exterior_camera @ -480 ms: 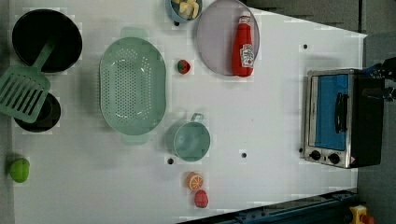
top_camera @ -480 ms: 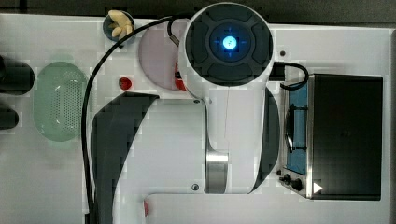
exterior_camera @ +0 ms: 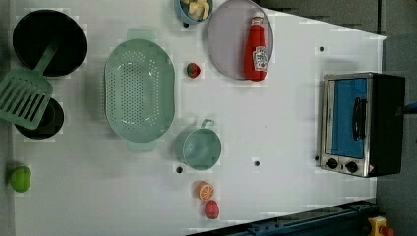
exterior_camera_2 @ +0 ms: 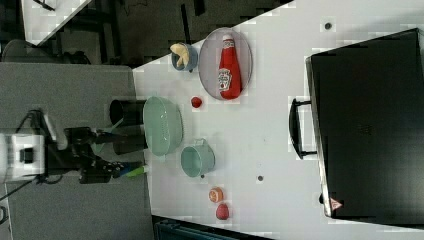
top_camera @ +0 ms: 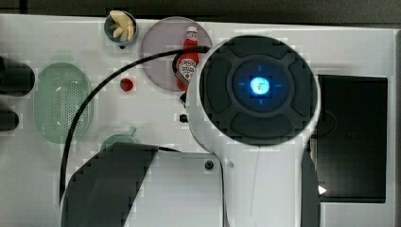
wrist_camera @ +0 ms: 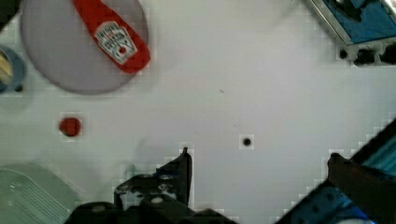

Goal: Pick ketchup from plate and place it on table.

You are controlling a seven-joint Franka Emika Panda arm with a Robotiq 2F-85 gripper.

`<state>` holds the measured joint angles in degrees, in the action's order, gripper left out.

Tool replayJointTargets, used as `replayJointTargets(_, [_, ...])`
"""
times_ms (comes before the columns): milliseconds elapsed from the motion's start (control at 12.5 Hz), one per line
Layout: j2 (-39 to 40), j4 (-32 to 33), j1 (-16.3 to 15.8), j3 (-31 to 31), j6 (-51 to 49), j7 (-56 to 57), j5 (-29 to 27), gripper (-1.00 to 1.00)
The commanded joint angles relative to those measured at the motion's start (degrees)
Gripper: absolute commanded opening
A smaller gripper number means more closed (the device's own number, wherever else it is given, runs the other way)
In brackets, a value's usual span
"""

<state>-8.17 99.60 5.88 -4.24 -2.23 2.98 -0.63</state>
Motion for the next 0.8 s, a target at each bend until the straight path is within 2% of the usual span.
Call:
replayJointTargets(80, [2.8,0.7,0.5,-1.0,1.6,0.1,-0.2,1.00])
replayJointTargets(800, [18.1,0.6,-0.8,-3.0,15.8,13.6,-0.2,1.00])
